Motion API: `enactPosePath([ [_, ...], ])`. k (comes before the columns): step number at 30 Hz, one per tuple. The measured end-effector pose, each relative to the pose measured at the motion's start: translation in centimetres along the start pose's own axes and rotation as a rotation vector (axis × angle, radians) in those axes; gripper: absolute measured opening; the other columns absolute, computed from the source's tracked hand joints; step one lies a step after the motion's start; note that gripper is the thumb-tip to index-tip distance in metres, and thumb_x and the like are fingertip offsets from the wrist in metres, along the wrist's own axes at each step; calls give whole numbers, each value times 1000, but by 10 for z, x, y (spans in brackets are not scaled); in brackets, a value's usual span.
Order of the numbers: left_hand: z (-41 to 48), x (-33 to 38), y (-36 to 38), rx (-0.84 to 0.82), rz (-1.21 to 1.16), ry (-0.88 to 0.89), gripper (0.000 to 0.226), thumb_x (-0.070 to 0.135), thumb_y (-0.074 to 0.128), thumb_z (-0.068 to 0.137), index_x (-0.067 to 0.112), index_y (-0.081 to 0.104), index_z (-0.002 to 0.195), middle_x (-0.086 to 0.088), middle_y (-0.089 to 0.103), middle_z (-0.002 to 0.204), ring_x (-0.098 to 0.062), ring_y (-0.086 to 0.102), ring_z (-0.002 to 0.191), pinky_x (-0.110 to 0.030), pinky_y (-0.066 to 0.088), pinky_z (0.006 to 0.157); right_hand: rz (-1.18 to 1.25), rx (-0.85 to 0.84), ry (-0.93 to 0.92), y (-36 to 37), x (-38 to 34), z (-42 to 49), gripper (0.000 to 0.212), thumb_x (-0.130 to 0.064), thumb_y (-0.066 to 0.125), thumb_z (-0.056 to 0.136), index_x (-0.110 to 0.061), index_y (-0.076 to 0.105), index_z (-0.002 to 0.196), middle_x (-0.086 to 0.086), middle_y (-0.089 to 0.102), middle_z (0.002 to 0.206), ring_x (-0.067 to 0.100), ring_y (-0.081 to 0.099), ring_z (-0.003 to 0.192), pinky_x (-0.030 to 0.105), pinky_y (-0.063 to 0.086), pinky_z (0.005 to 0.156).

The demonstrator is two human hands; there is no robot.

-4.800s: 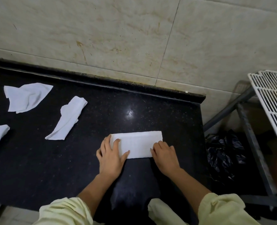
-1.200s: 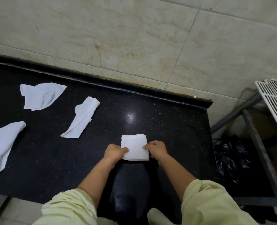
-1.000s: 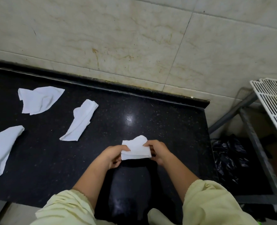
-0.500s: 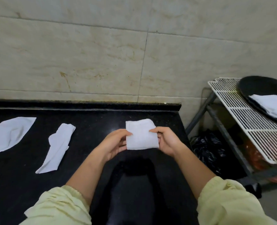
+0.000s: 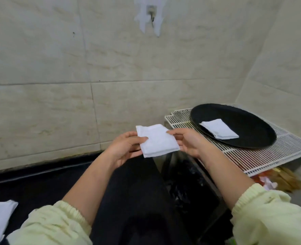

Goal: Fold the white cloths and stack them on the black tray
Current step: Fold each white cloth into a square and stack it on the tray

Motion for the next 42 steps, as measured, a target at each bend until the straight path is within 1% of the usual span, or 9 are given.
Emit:
enactPosePath([
  [3,19,15,46,-35,3,26,27,6,66,86,16,60,110,2,75,83,-9,71,67,-26,56,71,-15,18,-32,-47,-30,-3,7,-6,61,88,-5,68,89,8,70,79,18,69,66,25,59,58],
  [7,46,28,109,-53,10,47,32,6,67,86,18,59,115,2,73,84,-8,69,63,-21,57,58,-38,34,-50,-112,-60,-5,13,-6,64,86,-2,69,98,12,73,92,21,70,78,29,60,66],
  [10,68,31,154,-61,29,45,36,4,66,86,17,59,119,-1,71,87,-11,66,65,-21,57,54,-50,51,-72,-158,-78,0,12,-6,65,85,-3,70,97,8,74,86,17,70,73,26,59,67],
  [18,122,28,247,-37,8,39,37,1,64,88,11,59,123,-4,69,87,-11,64,61,-20,54,50,-113,120,-113,-261,-110,33,12,-7,65,85,-9,68,96,4,73,87,14,70,73,24,55,59],
  [21,140,19,262,19,49,37,38,2,65,87,11,59,123,-7,69,94,-15,63,69,-20,54,52,-130,155,-98,-286,-105,45,18,-5,66,85,-7,68,103,5,73,88,16,69,76,27,55,63],
  [26,158,4,271,104,118,35,36,1,65,88,10,56,121,-6,67,92,-13,61,65,-24,55,57,-156,192,-40,-307,-83,65,26,-4,70,83,-6,67,109,8,74,92,18,70,80,29,54,63],
  [32,168,-8,266,190,242,37,50,-2,67,85,5,48,130,-18,64,114,-24,65,79,-27,57,50,-252,176,17,-309,-57,80,27,-8,68,86,-10,65,113,9,71,102,20,69,88,29,55,63],
  [36,173,-12,260,236,317,31,51,-3,67,84,7,47,130,-19,61,119,-33,66,95,-37,58,63,-326,159,7,-304,-51,80,19,-9,67,89,-13,64,107,8,68,100,18,67,86,27,53,59],
  [42,179,-16,255,273,390,42,47,-2,69,83,9,49,125,-19,60,117,-36,65,98,-48,59,73,-473,223,-77,-303,-54,83,10,-13,66,89,-17,64,98,7,64,103,18,62,91,25,51,61],
])
Point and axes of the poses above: each hand's wrist, its own z-axis towards the middle knuckle, its own y-axis out of the palm, x = y × z, the point moved 8 cm from there along z, towards the middle knuckle
